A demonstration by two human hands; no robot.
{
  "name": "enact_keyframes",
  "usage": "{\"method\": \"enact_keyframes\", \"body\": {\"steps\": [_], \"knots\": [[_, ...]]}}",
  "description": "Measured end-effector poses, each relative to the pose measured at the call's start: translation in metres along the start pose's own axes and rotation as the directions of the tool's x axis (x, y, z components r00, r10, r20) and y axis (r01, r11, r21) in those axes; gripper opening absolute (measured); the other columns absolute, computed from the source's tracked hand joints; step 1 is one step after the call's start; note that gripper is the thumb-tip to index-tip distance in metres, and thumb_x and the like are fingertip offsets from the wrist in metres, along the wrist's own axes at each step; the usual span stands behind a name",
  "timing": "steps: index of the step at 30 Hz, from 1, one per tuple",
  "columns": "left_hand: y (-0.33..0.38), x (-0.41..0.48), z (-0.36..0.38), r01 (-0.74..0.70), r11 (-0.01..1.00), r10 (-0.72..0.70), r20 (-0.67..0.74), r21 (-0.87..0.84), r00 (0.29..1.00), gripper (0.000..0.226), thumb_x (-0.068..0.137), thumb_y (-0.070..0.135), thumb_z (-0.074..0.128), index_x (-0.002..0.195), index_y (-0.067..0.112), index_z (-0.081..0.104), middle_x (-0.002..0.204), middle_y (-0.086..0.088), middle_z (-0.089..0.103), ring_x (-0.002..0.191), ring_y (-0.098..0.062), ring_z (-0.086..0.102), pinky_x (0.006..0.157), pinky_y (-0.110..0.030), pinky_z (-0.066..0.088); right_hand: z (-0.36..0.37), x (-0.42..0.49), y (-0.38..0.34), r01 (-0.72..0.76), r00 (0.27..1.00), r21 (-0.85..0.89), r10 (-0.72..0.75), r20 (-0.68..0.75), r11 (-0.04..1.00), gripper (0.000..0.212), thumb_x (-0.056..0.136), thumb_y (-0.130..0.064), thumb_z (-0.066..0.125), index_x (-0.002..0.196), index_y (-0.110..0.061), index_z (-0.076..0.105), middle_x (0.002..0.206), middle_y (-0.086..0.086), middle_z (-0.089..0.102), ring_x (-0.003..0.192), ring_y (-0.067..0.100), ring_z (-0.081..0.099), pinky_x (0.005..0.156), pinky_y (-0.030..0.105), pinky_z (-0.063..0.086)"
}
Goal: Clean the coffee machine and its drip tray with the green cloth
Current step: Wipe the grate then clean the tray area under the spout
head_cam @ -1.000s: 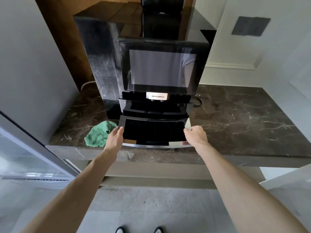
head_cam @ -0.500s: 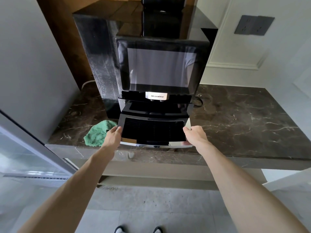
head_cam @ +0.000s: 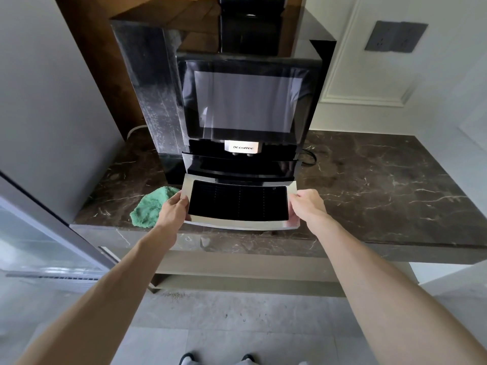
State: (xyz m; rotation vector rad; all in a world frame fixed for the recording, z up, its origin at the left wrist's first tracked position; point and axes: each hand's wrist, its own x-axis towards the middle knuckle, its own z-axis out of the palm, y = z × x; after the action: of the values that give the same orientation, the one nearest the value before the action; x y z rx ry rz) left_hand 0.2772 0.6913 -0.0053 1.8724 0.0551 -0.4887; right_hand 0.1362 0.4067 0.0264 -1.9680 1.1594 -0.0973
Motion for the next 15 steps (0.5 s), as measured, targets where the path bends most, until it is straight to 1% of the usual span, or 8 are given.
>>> {"method": "enact_keyframes", "body": {"steps": [2, 4, 6, 10, 11, 12, 13, 15], "knots": [[0.003, -0.001, 0.003, 0.011, 1.000, -0.011, -0.015, 0.019, 1.000, 0.032, 0.110, 0.026, 0.039, 0.116, 0.021, 0.070, 0.084, -0.012, 0.068, 0.072, -0.024, 0.058, 0.076, -0.033, 0.044, 0.000, 0.003, -0.002, 0.005, 1.000, -0.006, -0.005, -0.005, 1.000, 0.028, 0.087, -0.013, 0.047, 0.077, -0.001, 0.071, 0.081, 0.010, 0.074, 0.078, 0.026, 0.068, 0.068, 0.033, 0.053], [0.006, 0.001, 0.007, 0.054, 0.997, -0.051, -0.062, 0.053, 0.997, 0.032, 0.110, 0.026, 0.038, 0.113, 0.017, 0.068, 0.090, -0.019, 0.072, 0.075, -0.025, 0.060, 0.069, -0.030, 0.042, 0.003, 0.008, 0.000, 0.001, 1.000, -0.008, -0.001, 0.013, 1.000, 0.028, 0.086, -0.014, 0.048, 0.076, -0.002, 0.070, 0.079, 0.010, 0.074, 0.077, 0.027, 0.070, 0.076, 0.038, 0.060], [0.010, -0.001, 0.010, 0.072, 0.994, -0.065, -0.085, 0.088, 0.994, 0.030, 0.110, 0.025, 0.039, 0.117, 0.017, 0.066, 0.096, -0.014, 0.070, 0.075, -0.022, 0.058, 0.067, -0.030, 0.041, 0.009, 0.013, 0.005, -0.026, 0.999, 0.022, 0.026, 0.027, 0.999, 0.028, 0.085, -0.019, 0.046, 0.082, -0.003, 0.070, 0.078, 0.010, 0.075, 0.073, 0.028, 0.073, 0.079, 0.043, 0.063], [0.009, 0.000, 0.009, 0.069, 0.990, -0.061, -0.065, 0.123, 0.996, 0.037, 0.109, 0.031, 0.041, 0.133, 0.016, 0.066, 0.115, -0.010, 0.072, 0.106, -0.032, 0.066, 0.087, -0.036, 0.048, 0.018, 0.020, 0.016, -0.055, 0.997, 0.053, 0.052, 0.049, 0.997, 0.035, 0.087, -0.024, 0.041, 0.075, -0.004, 0.068, 0.068, 0.009, 0.075, 0.066, 0.031, 0.075, 0.080, 0.044, 0.063], [0.010, 0.002, 0.008, 0.077, 0.989, -0.070, -0.061, 0.123, 0.996, 0.037, 0.109, 0.031, 0.043, 0.135, 0.017, 0.065, 0.118, -0.009, 0.072, 0.109, -0.031, 0.066, 0.092, -0.037, 0.049, 0.019, 0.024, 0.017, -0.055, 0.998, 0.052, 0.053, 0.047, 0.997, 0.036, 0.087, -0.024, 0.042, 0.075, -0.004, 0.069, 0.068, 0.009, 0.075, 0.067, 0.032, 0.075, 0.080, 0.044, 0.063], [0.011, 0.004, 0.007, 0.095, 0.988, -0.088, -0.063, 0.118, 0.994, 0.036, 0.108, 0.031, 0.045, 0.135, 0.018, 0.066, 0.117, -0.008, 0.072, 0.106, -0.029, 0.066, 0.094, -0.038, 0.051, 0.018, 0.026, 0.016, -0.057, 0.998, 0.056, 0.055, 0.038, 0.997, 0.037, 0.086, -0.026, 0.042, 0.074, -0.004, 0.070, 0.069, 0.009, 0.075, 0.068, 0.033, 0.075, 0.081, 0.045, 0.063], [0.013, 0.006, 0.006, 0.109, 0.989, -0.103, -0.062, 0.097, 0.993, 0.033, 0.107, 0.030, 0.047, 0.130, 0.019, 0.068, 0.110, -0.007, 0.073, 0.097, -0.026, 0.067, 0.090, -0.036, 0.053, 0.018, 0.029, 0.016, -0.058, 0.998, 0.059, 0.057, 0.033, 0.997, 0.037, 0.085, -0.027, 0.043, 0.075, -0.005, 0.071, 0.071, 0.010, 0.075, 0.070, 0.034, 0.075, 0.081, 0.045, 0.063], [0.017, 0.007, 0.004, 0.146, 0.988, -0.143, -0.063, 0.049, 0.988, 0.020, 0.107, 0.025, 0.051, 0.114, 0.023, 0.069, 0.092, -0.001, 0.071, 0.074, -0.017, 0.066, 0.071, -0.028, 0.051, 0.017, 0.032, 0.013, -0.069, 0.997, 0.053, 0.067, 0.031, 0.996, 0.036, 0.087, -0.025, 0.045, 0.079, -0.006, 0.073, 0.074, 0.010, 0.076, 0.072, 0.033, 0.074, 0.079, 0.045, 0.063]]}}
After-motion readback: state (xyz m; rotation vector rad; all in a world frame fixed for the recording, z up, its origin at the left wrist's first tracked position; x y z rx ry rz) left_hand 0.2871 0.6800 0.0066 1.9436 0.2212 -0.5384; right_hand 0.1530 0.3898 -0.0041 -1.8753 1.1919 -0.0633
